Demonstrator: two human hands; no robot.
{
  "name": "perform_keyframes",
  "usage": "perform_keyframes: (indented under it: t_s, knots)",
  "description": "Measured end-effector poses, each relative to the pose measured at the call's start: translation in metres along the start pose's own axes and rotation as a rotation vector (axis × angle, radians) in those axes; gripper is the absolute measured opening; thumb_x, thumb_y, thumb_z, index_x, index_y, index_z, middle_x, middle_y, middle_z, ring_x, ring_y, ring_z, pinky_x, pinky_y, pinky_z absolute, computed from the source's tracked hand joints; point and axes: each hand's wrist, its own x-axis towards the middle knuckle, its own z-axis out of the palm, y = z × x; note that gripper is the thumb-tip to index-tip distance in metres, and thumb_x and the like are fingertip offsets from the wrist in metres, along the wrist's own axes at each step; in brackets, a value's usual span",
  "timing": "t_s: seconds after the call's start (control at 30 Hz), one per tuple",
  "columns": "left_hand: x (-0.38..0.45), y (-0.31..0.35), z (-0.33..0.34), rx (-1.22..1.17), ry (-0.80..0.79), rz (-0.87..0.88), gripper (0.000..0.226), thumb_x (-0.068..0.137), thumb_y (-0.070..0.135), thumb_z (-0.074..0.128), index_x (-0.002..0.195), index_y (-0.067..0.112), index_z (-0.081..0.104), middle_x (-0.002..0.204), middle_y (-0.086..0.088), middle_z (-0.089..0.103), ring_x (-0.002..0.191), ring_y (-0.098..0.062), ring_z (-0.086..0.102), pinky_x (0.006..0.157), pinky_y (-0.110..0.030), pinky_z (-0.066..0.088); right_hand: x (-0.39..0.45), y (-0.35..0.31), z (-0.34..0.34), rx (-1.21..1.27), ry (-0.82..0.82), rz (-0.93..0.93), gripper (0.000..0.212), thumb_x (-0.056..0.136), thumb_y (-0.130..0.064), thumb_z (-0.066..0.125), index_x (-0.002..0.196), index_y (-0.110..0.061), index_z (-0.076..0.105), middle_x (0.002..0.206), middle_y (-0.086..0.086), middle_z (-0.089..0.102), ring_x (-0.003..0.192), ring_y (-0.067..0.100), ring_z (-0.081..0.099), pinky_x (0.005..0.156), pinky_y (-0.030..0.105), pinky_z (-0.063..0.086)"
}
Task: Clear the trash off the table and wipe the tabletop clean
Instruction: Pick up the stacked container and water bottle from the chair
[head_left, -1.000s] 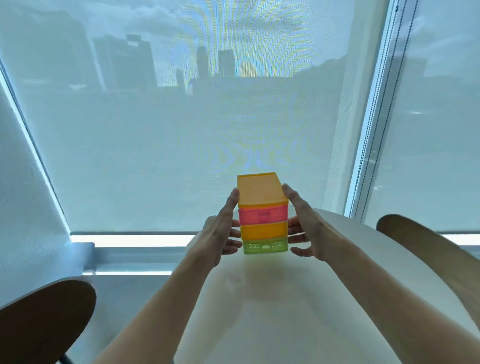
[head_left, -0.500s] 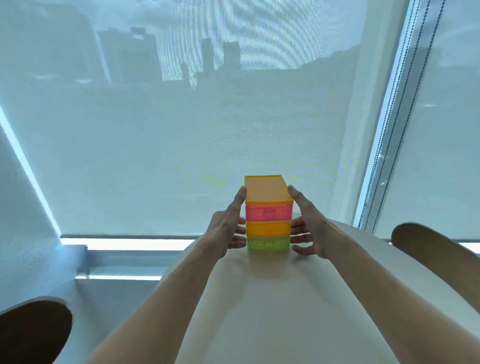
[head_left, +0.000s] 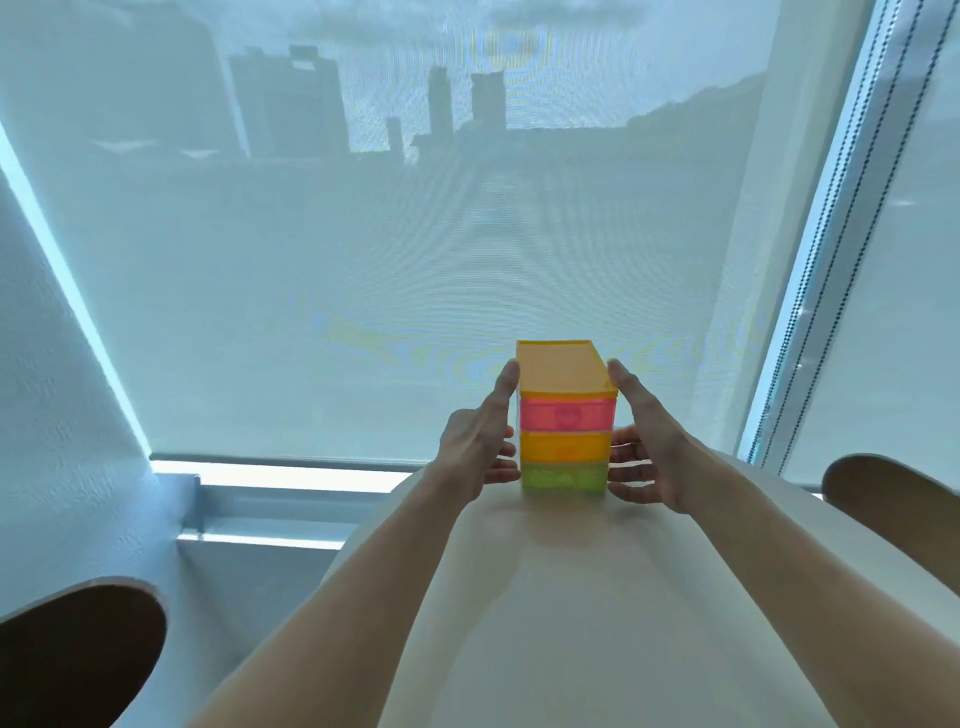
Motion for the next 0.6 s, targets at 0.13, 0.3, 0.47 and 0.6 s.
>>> perform_keyframes:
  t_s: [0.13,0.3,0.47,0.6]
  knots:
    - [-0.006,0.001,-0.007,0.0,0.035,0.017,0.089,0.068,0.084,0.055,0.099,0.001,0.064,0.097,-0.017,0.068,0.072,-0.029,0.069,0.062,-0.032,0.06,-0.002,0.002,-0.001,-0.002,0.024,0.012,0.103,0.059,-0.096,0.048,0.102,-0.005,0.069,0.09,0.012,0.073,0.078,0.026,0.068,0.071,0.034,0.057]
    - [-0.018,0.002,-0.016,0.026,0.053,0.039,0.086,0.074,0.081,0.052,0.099,0.0,0.064,0.1,-0.018,0.068,0.07,-0.029,0.066,0.065,-0.033,0.06,-0.018,0.0,0.0,-0.001,0.038,-0.001,0.107,0.056,-0.096,0.051,0.111,-0.006,0.065,0.11,0.017,0.071,0.083,0.028,0.068,0.067,0.034,0.058]
    - [-0.035,-0.003,-0.026,0.044,0.059,0.046,0.085,0.077,0.08,0.05,0.099,0.0,0.063,0.094,-0.015,0.065,0.069,-0.028,0.062,0.069,-0.035,0.058,-0.037,0.001,0.005,0.035,0.139,-0.061,0.092,0.072,-0.087,0.048,0.113,-0.006,0.059,0.104,0.013,0.063,0.088,0.027,0.061,0.074,0.037,0.051]
    - [-0.053,-0.011,-0.04,0.09,0.082,0.054,0.082,0.077,0.081,0.048,0.097,0.003,0.064,0.092,-0.013,0.065,0.068,-0.025,0.059,0.067,-0.033,0.053,-0.057,0.007,0.018,0.054,0.249,-0.144,0.087,0.08,-0.079,0.049,0.115,0.0,0.06,0.095,0.01,0.059,0.083,0.025,0.054,0.071,0.035,0.04]
